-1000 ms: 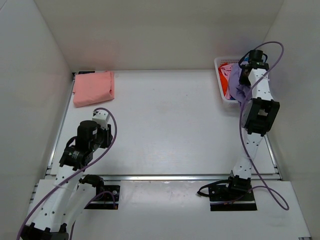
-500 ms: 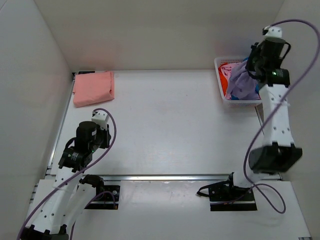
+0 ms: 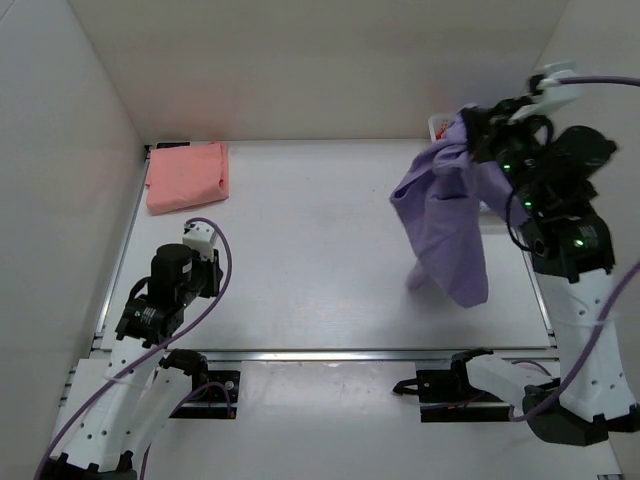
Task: Fold and stack the t-shirts
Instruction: Move the tshirt to the center of the board, then flatten out the tshirt
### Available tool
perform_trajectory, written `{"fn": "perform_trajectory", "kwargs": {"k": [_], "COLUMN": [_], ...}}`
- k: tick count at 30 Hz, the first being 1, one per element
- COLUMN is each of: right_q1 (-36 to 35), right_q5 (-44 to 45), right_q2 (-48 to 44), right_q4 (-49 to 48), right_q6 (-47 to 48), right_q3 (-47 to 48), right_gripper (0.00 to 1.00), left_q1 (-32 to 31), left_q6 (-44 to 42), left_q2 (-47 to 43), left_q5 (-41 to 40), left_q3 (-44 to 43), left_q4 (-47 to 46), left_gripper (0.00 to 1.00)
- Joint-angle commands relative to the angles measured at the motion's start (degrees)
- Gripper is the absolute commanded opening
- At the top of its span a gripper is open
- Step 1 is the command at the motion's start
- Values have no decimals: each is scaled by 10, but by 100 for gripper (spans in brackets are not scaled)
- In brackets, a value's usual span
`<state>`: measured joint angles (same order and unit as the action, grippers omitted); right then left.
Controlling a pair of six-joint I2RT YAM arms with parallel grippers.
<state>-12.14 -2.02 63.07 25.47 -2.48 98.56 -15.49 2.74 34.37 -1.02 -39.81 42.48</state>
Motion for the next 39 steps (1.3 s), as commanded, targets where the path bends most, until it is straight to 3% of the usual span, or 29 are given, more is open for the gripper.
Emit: {"fn": "perform_trajectory", "kwargs": {"k": [1,3,5,6,7,8,10,12,15,19,24,27,30,35,39], "right_q1": [-77,-133,-170,-183,-197,-208,-218,-203,-140,-110,-55,-17,14,41,36], "right_q5": [-27,-18,-47,-68,-93,-80,-35,-25,-62,-36,-27,-47,-64,-76,-84], "right_q2": [67,100,157,206,259,297,311,293,253,218,196,175,146,105,100], "right_q4": [-2,-17,-9,2,31,64,67,27,13,27,62,56,48,32,26], "right_q6": [-24,-33,-38,-35,-33,-30,-24,-44,-81,-62,-73,-93,-111,-141,-161], "right_q3": [-85,-133,-121,-93,-75,-34,-11,-46,-104,-181,-285,-346,-410,-471,-507], "right_gripper": [0,0,0,6,22,30,67,80,79,64,62,54,52,52,52], "left_q1": [3,5,7,8,12,14,14,8,-18,-23,12,11,-41,-124,-175], "left_q6": [-6,-5,-2,-4,-2,-1,2,-7,-3,2,18,94,256,425,493], "left_q2": [-3,1,2,5,9,11,17,17,8,8,39,58,94,187,300], "left_q5": [8,10,7,9,8,7,3,8,6,1,42,127,194,195,188], "left_q3": [-3,-2,-2,-2,-3,-3,-3,-7,-7,-11,-29,-24,30,90,52], "left_q4": [1,3,0,0,-1,0,1,2,1,1,-40,-102,-240,-485,-542], "left_gripper": [31,33,36,37,37,37,37,36,40,40,40,39,36,31,32]}}
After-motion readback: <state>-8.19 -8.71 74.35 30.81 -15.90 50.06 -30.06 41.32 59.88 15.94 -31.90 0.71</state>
